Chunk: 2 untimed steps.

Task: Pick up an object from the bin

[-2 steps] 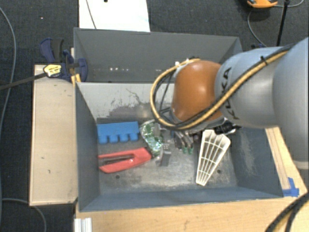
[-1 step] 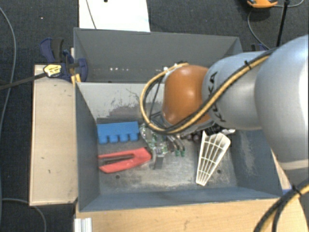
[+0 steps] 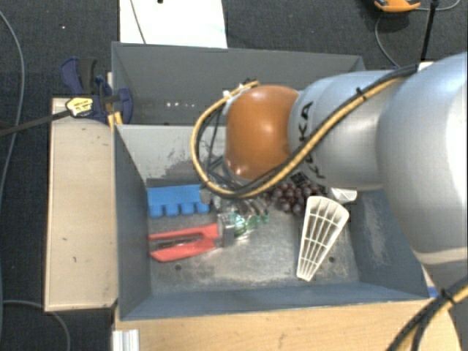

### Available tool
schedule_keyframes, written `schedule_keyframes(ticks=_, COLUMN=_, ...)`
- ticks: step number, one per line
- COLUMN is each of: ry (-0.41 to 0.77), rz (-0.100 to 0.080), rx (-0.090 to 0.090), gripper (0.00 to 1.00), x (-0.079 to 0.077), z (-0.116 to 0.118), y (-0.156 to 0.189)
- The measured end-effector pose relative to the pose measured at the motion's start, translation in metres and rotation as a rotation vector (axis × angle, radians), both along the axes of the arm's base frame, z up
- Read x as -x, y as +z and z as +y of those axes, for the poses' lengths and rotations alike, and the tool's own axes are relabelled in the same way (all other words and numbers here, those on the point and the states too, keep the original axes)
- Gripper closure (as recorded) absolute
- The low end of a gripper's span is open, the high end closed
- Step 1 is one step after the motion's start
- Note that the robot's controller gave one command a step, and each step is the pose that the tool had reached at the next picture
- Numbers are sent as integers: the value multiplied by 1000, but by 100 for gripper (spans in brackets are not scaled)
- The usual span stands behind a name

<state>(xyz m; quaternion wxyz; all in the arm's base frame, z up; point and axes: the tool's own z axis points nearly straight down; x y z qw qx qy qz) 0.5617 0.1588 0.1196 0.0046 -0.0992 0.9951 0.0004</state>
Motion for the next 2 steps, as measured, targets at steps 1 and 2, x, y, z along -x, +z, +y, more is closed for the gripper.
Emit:
schedule_keyframes(ticks=1, ry=121, rz=3, rx=-1, gripper=0, x=9, z=20, y=-13)
schedule_keyframes(ticks=2, ry=136, rz=6, rx=0, gripper=0, x=16, z=23, y=-19)
